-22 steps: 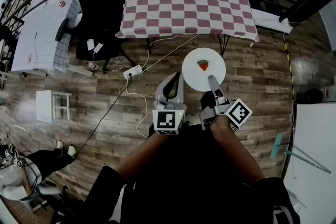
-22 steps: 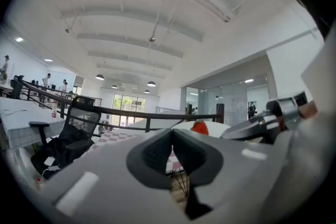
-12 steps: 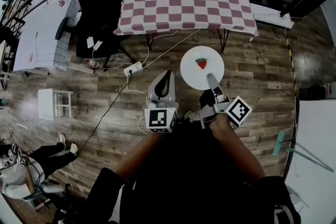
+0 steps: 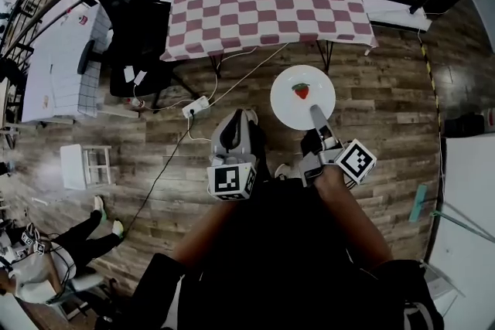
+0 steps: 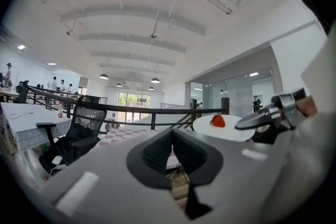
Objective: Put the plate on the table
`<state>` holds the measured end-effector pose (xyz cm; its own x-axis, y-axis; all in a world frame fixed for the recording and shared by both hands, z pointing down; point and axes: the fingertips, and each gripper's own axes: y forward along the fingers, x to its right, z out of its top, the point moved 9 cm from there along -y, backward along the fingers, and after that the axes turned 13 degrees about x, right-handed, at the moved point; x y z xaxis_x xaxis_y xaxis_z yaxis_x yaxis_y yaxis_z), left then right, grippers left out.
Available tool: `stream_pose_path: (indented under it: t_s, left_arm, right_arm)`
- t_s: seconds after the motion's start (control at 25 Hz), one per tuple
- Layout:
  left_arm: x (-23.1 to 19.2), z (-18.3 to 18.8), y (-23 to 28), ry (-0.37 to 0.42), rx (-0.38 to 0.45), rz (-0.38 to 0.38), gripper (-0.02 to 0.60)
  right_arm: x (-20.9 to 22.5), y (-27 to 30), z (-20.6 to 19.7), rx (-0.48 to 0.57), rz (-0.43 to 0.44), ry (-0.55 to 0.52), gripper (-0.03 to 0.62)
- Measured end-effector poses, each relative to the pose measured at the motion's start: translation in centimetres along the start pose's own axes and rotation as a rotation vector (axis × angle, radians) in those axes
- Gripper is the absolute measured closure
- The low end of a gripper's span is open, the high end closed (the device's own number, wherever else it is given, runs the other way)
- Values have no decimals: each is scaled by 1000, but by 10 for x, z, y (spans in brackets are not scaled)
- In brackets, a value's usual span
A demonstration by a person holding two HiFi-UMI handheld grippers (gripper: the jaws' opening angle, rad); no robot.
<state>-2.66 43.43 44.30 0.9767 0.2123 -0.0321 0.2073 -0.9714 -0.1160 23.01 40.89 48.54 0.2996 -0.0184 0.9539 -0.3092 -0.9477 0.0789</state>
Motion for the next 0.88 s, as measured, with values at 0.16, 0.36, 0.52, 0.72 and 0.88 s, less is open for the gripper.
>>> stream_pose_path:
  t_s: [0.16,0.36,0.52,0.72,0.88]
  left_arm:
    - [-12,-5,33,3,9,-28,572]
    - [-32,-12,88,-6,10,-58,572]
    - [-49,-21,131,-22,-1,-83,572]
    - [-75,-24,177,-46,-11,-107,572]
    - [-97,-23,214,-55,-24,-129,572]
  right_arm:
    - [1,26,7,24,15,38,577]
    - [2,73,8,22,-4,42,577]
    - [-1,129,1,-8,-29,100,577]
    - [-10,191,-5,-30,-40,132,577]
    - [-18,234,-6,-17,-40,111,577]
